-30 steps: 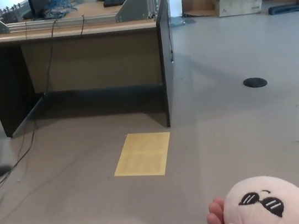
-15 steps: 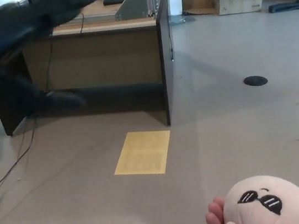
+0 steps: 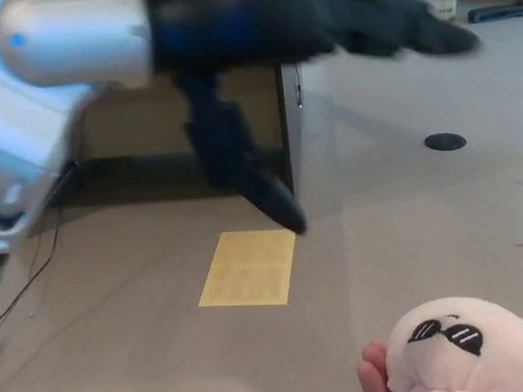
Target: The robot extends its left hand to pick up an emotional support dumpling from the palm of a person and brings its hand down by its side. Then it extends its arm again to hand the dumpling back to the person.
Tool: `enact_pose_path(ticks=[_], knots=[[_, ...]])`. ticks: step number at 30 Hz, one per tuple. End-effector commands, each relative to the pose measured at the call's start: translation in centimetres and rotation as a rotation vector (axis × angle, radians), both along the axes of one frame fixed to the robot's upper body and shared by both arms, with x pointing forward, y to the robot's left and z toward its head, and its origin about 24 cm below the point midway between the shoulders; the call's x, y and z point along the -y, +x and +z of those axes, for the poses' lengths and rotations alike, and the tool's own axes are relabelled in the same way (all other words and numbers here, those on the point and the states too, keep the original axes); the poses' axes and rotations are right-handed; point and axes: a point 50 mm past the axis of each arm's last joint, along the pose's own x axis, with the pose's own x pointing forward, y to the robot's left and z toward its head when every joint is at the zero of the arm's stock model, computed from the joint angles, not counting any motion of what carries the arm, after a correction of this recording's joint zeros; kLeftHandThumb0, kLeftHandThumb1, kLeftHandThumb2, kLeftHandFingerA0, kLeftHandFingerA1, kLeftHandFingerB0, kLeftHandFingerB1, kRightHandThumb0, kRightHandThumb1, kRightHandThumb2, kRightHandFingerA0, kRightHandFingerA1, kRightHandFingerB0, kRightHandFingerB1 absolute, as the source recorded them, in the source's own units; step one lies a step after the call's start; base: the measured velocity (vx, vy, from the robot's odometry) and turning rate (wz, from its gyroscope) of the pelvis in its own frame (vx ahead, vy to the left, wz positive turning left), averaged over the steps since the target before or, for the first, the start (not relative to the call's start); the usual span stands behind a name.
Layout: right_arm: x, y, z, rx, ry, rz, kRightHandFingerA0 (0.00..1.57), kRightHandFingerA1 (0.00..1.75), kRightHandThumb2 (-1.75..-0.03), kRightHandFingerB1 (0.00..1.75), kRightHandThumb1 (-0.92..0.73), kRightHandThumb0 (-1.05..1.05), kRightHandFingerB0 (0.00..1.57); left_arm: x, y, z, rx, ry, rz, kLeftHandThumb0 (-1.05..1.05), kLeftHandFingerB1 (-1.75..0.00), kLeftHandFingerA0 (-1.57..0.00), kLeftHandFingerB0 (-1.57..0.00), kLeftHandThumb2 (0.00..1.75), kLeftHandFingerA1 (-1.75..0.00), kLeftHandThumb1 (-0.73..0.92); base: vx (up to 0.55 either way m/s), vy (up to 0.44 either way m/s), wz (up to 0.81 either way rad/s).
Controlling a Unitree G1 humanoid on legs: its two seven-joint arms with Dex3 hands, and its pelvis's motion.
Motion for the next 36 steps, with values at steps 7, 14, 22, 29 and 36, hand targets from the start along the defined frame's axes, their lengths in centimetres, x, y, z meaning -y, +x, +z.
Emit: enact_pose_path(ticks=[7, 14, 22, 29, 36], knots=[[1.0, 0.5, 1.1, 0.040, -0.008, 0.042, 0.68, 0.49, -0.57, 0.40, -0.63, -0.41, 0.54, 4.1, -2.1, -4.1, -0.085, 0.357, -0.051, -0.63, -0.05, 0.00, 0.00, 0.76, -0.07, 0.44, 0.00, 0.000, 0.00], [1.0, 0.7, 1.3, 0.044, -0.010, 0.049, 0.68, 0.49, -0.57, 0.40, -0.63, -0.41, 0.54, 4.9, -1.9, -5.8, -0.098, 0.416, -0.045, -0.76, 0.00, 0.00, 0.00, 0.67, 0.00, 0.32, 0.00, 0.000, 0.00], [1.0, 0.9, 1.4, 0.049, -0.010, 0.053, 0.68, 0.49, -0.57, 0.40, -0.63, -0.41, 0.54, 5.7, -2.1, -6.4, -0.098, 0.438, -0.052, -0.75, 0.00, 0.00, 0.00, 0.52, 0.00, 0.35, 0.00, 0.000, 0.00], [1.0, 0.9, 1.4, 0.050, -0.011, 0.054, 0.68, 0.49, -0.57, 0.40, -0.63, -0.41, 0.54, 6.1, -1.7, -6.7, -0.091, 0.408, -0.050, -0.91, 0.00, 0.00, 0.00, 0.70, -0.13, 0.21, 0.00, 0.000, 0.00], [1.0, 0.9, 1.5, 0.051, -0.013, 0.056, 0.68, 0.49, -0.57, 0.40, -0.63, -0.41, 0.54, 6.3, -1.4, -6.5, -0.017, 0.354, -0.039, -0.91, -0.03, -0.01, 0.00, 0.69, -0.29, 0.17, 0.00, 0.000, 0.00]])
